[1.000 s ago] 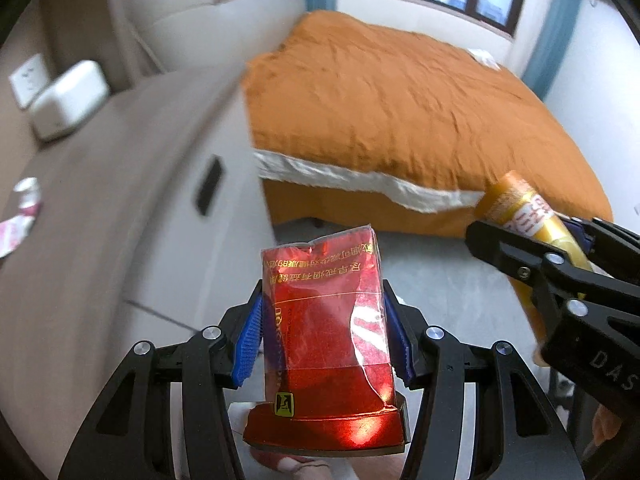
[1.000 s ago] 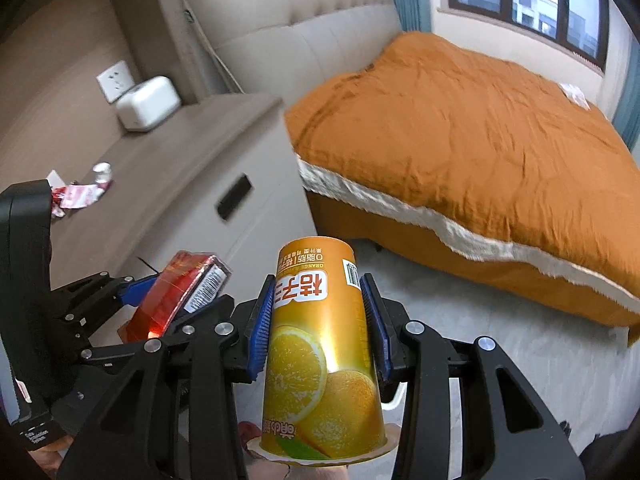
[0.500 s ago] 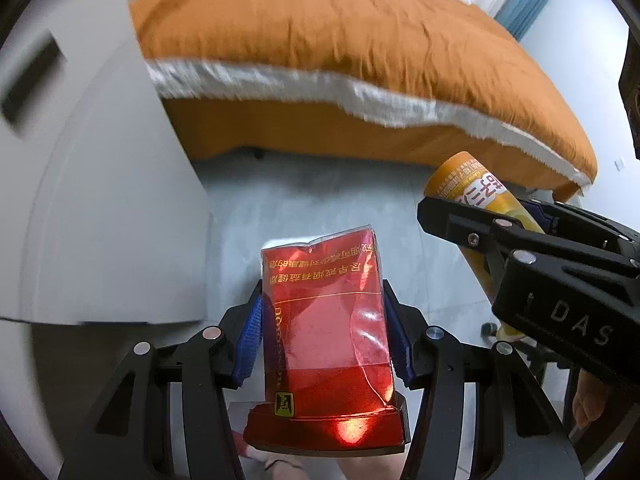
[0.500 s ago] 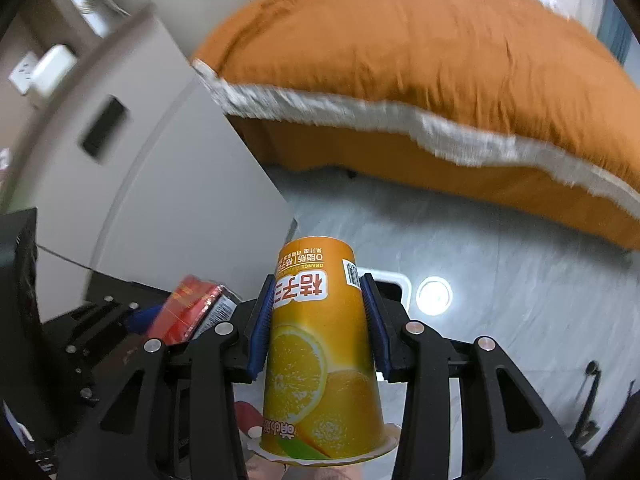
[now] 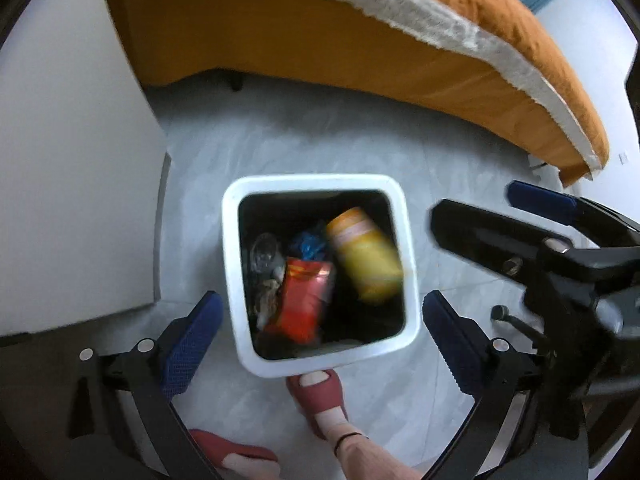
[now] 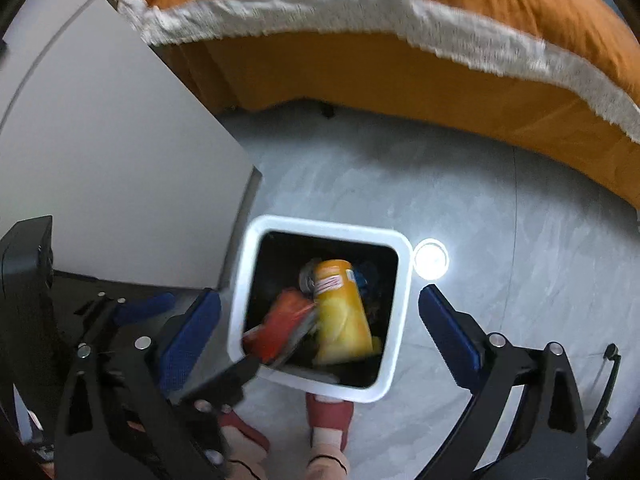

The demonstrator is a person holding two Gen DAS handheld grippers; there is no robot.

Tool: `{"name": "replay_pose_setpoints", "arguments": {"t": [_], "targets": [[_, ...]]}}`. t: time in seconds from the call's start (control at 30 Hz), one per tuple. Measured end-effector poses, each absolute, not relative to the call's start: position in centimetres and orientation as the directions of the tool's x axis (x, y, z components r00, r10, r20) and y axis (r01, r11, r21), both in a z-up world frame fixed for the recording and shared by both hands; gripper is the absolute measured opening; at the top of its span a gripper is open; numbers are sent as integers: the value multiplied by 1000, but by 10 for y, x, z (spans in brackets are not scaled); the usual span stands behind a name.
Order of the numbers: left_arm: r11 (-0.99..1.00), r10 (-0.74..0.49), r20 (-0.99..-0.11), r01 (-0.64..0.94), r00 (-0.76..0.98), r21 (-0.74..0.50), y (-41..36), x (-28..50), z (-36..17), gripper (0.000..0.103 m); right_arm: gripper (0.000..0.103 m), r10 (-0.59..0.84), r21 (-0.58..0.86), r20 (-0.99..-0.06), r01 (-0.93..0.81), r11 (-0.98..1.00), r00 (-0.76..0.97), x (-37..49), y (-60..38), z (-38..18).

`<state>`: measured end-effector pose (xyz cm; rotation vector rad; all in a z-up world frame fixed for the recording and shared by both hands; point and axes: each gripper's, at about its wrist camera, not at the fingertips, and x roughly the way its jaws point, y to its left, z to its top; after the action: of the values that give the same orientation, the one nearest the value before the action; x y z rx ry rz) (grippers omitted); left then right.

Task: Collect trash
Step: 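Open both tools to drop the red box and yellow cup into the bin, then swing both tools back toward the desk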

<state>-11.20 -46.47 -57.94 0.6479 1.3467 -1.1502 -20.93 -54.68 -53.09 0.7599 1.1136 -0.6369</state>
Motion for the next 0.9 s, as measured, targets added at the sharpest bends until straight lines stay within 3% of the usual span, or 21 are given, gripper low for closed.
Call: {"name": "replay_pose_setpoints", "arguments": {"t": [0.33, 0.9], "targets": [[363, -237, -963, 907, -129, -211, -456, -111, -553, 98, 99, -78, 191, -949, 752, 631, 306, -211, -541, -508], [388, -356, -934, 905, -28, -175, -427, -111, -387, 98, 99, -121, 254, -893, 709, 658, 434, -215, -513, -363]]}}
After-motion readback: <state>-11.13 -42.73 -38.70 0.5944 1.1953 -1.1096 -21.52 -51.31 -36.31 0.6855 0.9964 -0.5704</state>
